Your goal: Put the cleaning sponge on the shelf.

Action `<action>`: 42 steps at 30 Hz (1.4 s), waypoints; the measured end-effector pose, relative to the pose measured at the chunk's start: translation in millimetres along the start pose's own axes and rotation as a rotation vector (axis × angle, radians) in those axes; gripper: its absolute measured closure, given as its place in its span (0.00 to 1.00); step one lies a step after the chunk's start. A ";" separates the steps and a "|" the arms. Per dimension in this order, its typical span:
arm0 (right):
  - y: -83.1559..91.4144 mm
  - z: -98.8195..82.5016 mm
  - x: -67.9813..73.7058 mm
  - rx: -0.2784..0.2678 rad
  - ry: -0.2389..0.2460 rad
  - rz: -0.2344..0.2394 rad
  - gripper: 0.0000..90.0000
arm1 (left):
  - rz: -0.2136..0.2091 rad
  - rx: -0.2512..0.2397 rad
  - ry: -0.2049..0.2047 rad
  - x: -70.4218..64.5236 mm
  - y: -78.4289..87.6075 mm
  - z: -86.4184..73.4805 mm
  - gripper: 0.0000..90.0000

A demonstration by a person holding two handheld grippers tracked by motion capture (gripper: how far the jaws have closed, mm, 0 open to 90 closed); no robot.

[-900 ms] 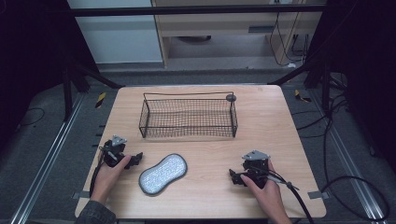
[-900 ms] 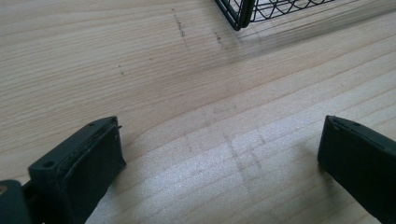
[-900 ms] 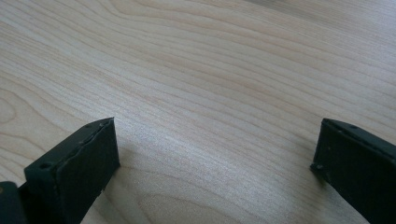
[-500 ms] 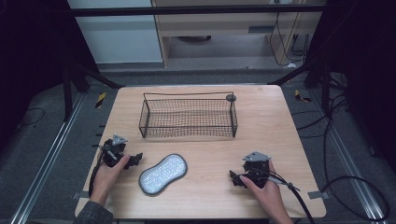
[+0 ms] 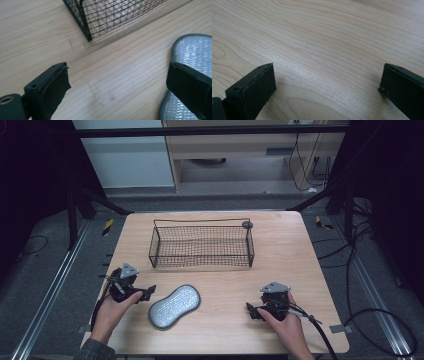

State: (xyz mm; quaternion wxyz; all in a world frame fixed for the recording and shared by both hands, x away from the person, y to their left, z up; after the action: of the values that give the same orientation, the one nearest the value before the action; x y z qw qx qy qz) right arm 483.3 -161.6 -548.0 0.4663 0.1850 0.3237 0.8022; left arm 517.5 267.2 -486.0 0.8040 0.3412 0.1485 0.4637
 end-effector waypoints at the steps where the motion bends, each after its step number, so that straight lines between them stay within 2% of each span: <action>1: 0.1 -0.1 0.0 0.001 -0.001 0.000 0.01 | -0.008 -0.005 -0.007 -2.4 0.9 1.7 0.04; 5: 0.8 -0.8 -0.3 0.000 -0.010 -0.007 0.01 | -0.031 -0.002 -0.033 -13.3 3.6 7.2 0.04; 11: 1.6 -1.5 -0.8 -0.001 -0.012 -0.009 0.00 | -0.067 0.050 -0.073 -28.9 6.4 12.5 0.05; 20: 2.2 -2.2 -1.0 0.000 -0.014 -0.012 0.00 | -0.128 0.102 -0.112 -49.8 11.0 22.4 0.04; 24: 2.4 -2.4 -1.1 0.001 -0.013 -0.013 0.01 | -0.144 0.117 -0.108 -54.1 10.4 24.6 0.04; 29: 2.5 -2.5 -1.0 0.000 -0.013 -0.012 0.00 | -0.160 0.200 -0.169 -63.5 7.2 24.4 0.04; 32: 2.7 -2.6 -1.1 0.001 -0.012 -0.013 0.00 | -0.180 0.253 -0.221 -71.4 3.3 24.4 0.04; 34: 2.7 -2.7 -1.1 0.001 -0.013 -0.013 0.00 | -0.172 0.291 -0.260 -76.0 0.0 23.6 0.05; 41: 3.2 -3.1 -1.0 0.000 -0.012 -0.012 0.00 | -0.213 0.362 -0.300 -90.1 -10.3 19.7 0.05; 42: 3.2 -3.1 -1.0 0.000 -0.011 -0.012 0.00 | -0.223 0.365 -0.291 -91.7 -11.6 19.8 0.05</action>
State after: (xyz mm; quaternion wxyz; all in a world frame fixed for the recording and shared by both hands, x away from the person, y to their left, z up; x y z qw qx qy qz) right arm 479.9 -164.7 -548.0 0.4727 0.1877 0.3221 0.7984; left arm 487.7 177.5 -486.7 0.7882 0.5252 0.1491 0.2838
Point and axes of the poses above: each handheld gripper's, and its own axes: y roughly backward along the jaws, z roughly out of its top, x roughly to its left, the point moved 5 cm from there along -y, roughly forward along the jaws
